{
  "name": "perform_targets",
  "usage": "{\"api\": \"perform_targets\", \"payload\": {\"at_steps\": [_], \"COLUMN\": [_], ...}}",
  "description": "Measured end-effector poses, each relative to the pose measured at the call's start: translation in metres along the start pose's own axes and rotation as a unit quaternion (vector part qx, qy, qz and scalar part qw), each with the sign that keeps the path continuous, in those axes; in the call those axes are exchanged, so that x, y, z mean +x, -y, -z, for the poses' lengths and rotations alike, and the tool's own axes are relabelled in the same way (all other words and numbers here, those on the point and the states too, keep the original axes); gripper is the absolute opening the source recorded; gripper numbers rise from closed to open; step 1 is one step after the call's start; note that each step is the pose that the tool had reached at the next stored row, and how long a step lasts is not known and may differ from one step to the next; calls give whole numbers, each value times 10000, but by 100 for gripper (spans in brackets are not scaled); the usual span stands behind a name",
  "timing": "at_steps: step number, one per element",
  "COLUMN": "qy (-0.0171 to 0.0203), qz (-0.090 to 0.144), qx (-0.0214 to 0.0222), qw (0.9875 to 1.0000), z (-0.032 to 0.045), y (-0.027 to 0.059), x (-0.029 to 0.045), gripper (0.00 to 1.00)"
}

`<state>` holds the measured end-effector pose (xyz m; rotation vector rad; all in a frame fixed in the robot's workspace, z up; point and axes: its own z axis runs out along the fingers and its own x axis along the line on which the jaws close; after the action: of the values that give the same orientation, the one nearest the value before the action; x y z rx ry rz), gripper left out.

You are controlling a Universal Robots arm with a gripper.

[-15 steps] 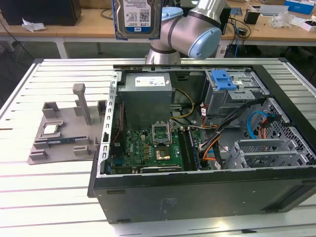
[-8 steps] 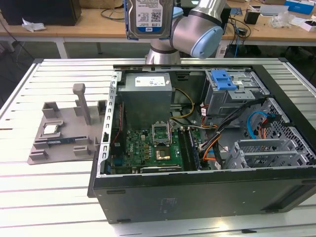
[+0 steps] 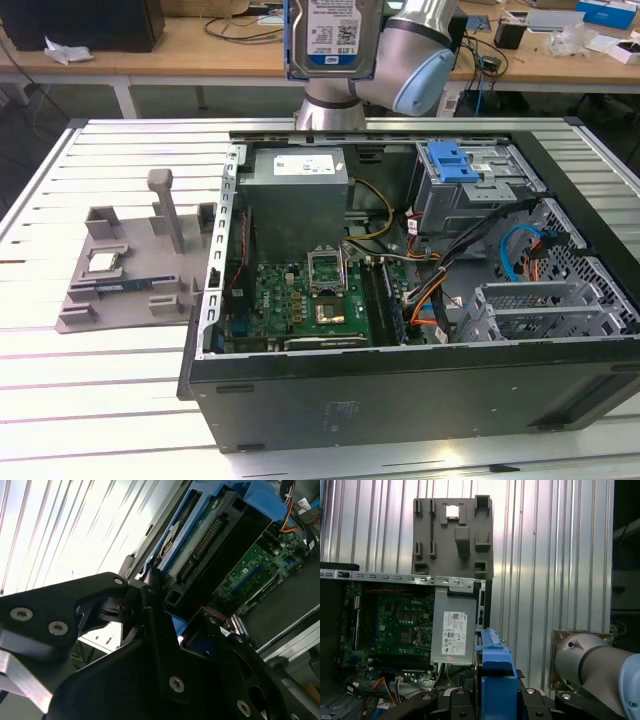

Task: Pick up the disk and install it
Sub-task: 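Pick up the disk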

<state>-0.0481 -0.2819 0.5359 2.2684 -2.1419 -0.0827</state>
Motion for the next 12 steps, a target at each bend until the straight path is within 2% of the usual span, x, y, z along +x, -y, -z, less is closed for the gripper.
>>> {"api": "perform_targets", "payload": {"at_steps": [4,6,8,12], "qy": [1,1,1,0], "qz": [1,-1,0,0], "qx": [-3,-4,-6,-9], "qw": [10000,10000,10000,10000], "z": [8,11,17,26], "y": [165,216,334,487], "x": [10,12,19,27], "gripper": [37,37,37,37]}}
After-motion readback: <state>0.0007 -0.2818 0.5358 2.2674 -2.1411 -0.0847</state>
